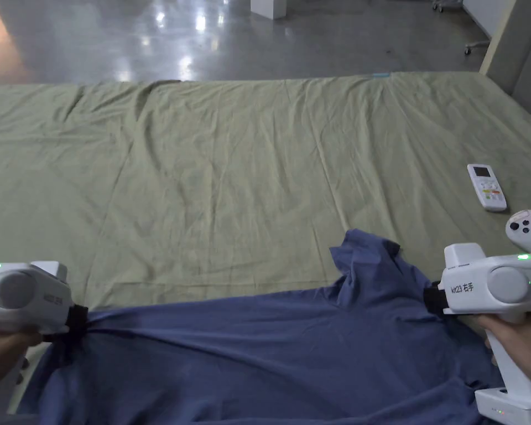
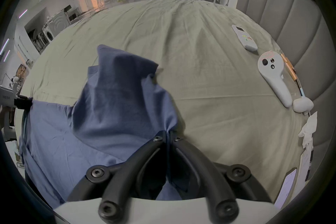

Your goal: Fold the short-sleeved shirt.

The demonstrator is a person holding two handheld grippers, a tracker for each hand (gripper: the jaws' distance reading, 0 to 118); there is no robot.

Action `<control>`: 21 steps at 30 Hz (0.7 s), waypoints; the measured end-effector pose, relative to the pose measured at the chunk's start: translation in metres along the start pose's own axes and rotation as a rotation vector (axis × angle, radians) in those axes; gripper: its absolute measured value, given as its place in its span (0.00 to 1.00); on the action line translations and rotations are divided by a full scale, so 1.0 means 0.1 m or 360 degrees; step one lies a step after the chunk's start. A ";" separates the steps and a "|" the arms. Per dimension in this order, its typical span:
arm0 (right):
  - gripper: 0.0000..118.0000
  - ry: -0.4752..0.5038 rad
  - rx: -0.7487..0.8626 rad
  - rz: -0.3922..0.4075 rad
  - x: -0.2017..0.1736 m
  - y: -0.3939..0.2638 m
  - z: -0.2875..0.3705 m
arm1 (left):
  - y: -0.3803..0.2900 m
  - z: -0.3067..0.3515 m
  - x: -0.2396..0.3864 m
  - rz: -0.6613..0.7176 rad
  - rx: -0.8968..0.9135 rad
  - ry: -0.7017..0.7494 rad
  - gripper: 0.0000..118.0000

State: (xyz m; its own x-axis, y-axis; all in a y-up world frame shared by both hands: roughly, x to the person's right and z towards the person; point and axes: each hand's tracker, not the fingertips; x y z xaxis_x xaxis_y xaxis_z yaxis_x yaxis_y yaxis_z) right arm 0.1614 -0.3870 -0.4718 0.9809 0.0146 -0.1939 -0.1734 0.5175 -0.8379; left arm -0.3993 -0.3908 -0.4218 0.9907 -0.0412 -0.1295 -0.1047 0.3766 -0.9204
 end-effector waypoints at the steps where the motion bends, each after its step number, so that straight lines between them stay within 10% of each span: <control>1: 0.03 -0.0002 0.0008 0.0003 0.01 0.01 0.02 | -0.01 0.08 -0.01 0.0019 0.0021 -0.0001 0.07; 11: 0.03 0.0148 0.0571 -0.0157 0.06 -0.73 1.79 | -1.02 1.75 -0.66 0.0107 0.0621 -0.0387 0.05; 21: 0.03 0.0105 0.0459 -0.0317 -0.08 -2.23 2.04 | -2.80 1.39 -0.93 0.0347 0.0456 -0.0489 0.06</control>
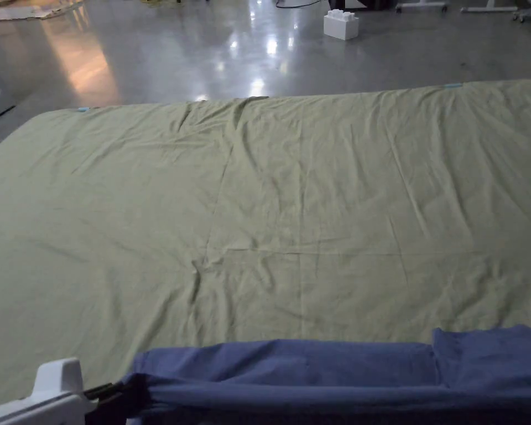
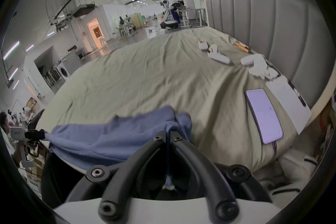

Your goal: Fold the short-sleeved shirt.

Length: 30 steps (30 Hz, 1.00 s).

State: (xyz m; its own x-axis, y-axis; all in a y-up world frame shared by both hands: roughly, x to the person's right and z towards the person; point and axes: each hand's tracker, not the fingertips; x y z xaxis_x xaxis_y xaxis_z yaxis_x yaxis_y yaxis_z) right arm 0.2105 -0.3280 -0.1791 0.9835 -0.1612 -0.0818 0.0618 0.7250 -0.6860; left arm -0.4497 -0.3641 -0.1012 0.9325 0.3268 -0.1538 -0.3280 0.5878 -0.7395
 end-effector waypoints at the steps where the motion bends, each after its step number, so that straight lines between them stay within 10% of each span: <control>1: 0.03 -0.0004 -0.0065 0.0009 -0.01 -0.07 -0.05 | -0.08 -0.07 -0.02 0.0033 -0.0026 -0.0001 0.06; 7: 0.05 -0.0094 -0.0098 0.0065 -0.04 -0.27 -0.32 | -0.24 -0.24 -0.10 0.0050 0.0012 0.0035 0.14; 11: 0.57 -0.0129 -0.0096 -0.0007 0.04 -0.22 -0.24 | -0.12 -0.07 -0.15 0.0056 0.0127 0.0187 0.69; 17: 0.55 -0.0083 0.0470 -0.0082 -0.27 0.28 0.60 | 0.41 0.96 0.45 -0.0060 0.0780 0.0137 0.68; 23: 0.55 0.0022 0.0846 0.0165 -0.93 0.57 1.21 | 0.44 1.69 1.48 -0.0492 0.1237 0.0230 0.62; 25: 0.52 0.0061 0.0851 0.0249 -0.98 0.53 1.19 | 0.38 1.72 1.59 -0.0539 0.1296 0.0179 0.47; 28: 0.20 0.0147 0.0835 0.0357 -1.17 0.47 1.26 | 0.27 1.75 1.76 -0.0697 0.1296 0.0216 0.31; 30: 0.13 0.0109 0.0828 0.0433 -1.29 0.41 1.30 | 0.21 1.76 1.79 -0.0754 0.1281 0.0292 0.04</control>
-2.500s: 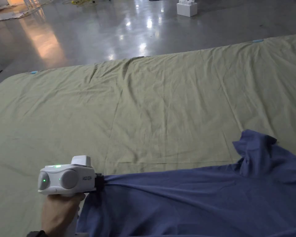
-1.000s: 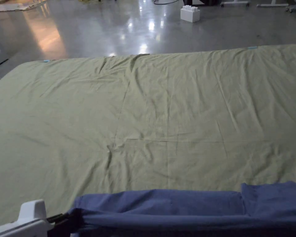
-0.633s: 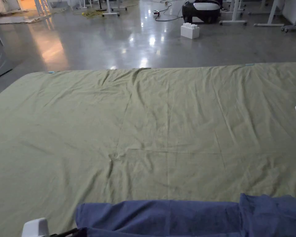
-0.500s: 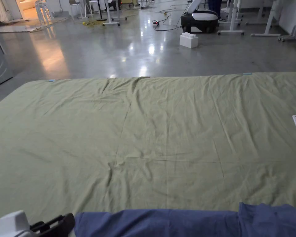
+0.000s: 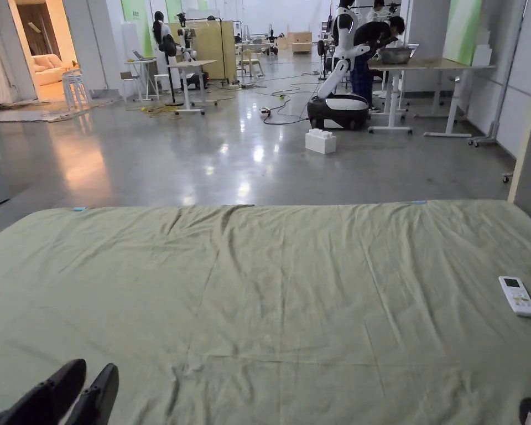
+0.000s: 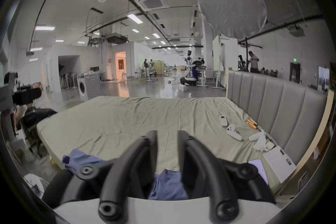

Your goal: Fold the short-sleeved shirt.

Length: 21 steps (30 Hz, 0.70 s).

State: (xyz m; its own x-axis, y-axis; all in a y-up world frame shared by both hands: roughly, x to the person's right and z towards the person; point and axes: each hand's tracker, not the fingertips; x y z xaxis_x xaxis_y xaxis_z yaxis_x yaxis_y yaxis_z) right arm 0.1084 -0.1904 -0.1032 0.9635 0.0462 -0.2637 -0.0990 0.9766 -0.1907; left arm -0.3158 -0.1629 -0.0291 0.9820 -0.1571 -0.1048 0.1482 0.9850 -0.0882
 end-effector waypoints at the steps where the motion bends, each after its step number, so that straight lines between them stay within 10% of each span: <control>1: 0.11 -0.0020 0.0003 0.0051 -0.07 -0.01 0.04 | 0.00 0.04 0.01 0.0017 -0.0009 -0.0033 0.04; 16: 0.00 0.0051 -0.0004 -0.0045 -0.19 -0.11 0.10 | -0.35 -0.06 -0.43 0.0378 -0.0247 -0.0169 0.01; 20: 0.00 0.0083 -0.0122 -0.0074 -0.20 -0.22 0.04 | -1.07 -0.48 -0.93 0.0815 -0.0662 -0.0084 0.71; 21: 0.00 0.0084 -0.0136 -0.0071 -0.21 -0.25 0.03 | -1.30 -0.58 -1.02 0.0913 -0.0727 -0.0178 0.75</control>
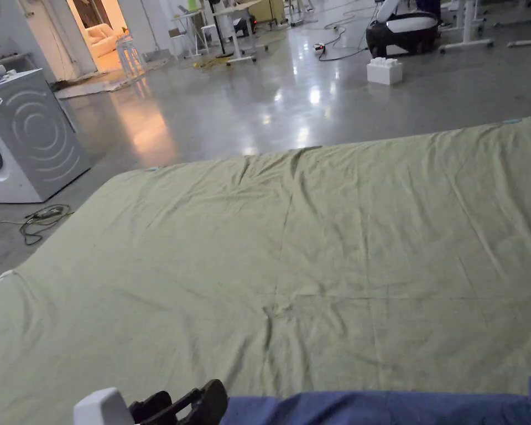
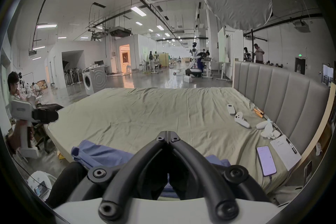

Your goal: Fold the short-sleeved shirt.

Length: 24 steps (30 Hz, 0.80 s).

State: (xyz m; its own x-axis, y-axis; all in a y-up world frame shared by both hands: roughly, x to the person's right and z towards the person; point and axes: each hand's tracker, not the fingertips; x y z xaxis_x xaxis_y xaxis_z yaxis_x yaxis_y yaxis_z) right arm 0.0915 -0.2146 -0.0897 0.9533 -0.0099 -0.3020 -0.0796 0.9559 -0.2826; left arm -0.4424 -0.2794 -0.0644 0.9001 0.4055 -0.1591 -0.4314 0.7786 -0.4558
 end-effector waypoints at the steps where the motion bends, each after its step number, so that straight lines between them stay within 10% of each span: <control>1: 0.00 0.0004 -0.0016 -0.0001 -0.01 -0.03 0.00 | -0.10 -0.16 -0.16 0.0043 -0.0078 -0.0047 0.75; 10: 0.00 0.0017 -0.0103 -0.0090 -0.05 -0.11 -0.08 | -0.70 -1.05 -0.74 0.0252 -0.0372 -0.0184 0.74; 18: 0.00 -0.0010 -0.0130 -0.0052 -0.10 -0.08 0.00 | -0.79 -1.55 -1.14 0.0801 -0.0479 -0.0257 0.17; 24: 0.00 -0.0027 -0.0161 -0.0072 -0.10 -0.14 0.03 | -0.83 -1.32 -0.85 0.0786 -0.0427 -0.0365 0.07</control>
State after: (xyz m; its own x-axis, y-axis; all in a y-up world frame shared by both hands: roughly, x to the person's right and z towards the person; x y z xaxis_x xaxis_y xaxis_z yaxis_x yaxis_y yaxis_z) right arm 0.0840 -0.2270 -0.0800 0.9613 -0.0465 -0.2714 -0.0646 0.9200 -0.3866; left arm -0.4752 -0.4412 -0.1285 0.5483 0.8043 -0.2293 -0.7376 0.3358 -0.5858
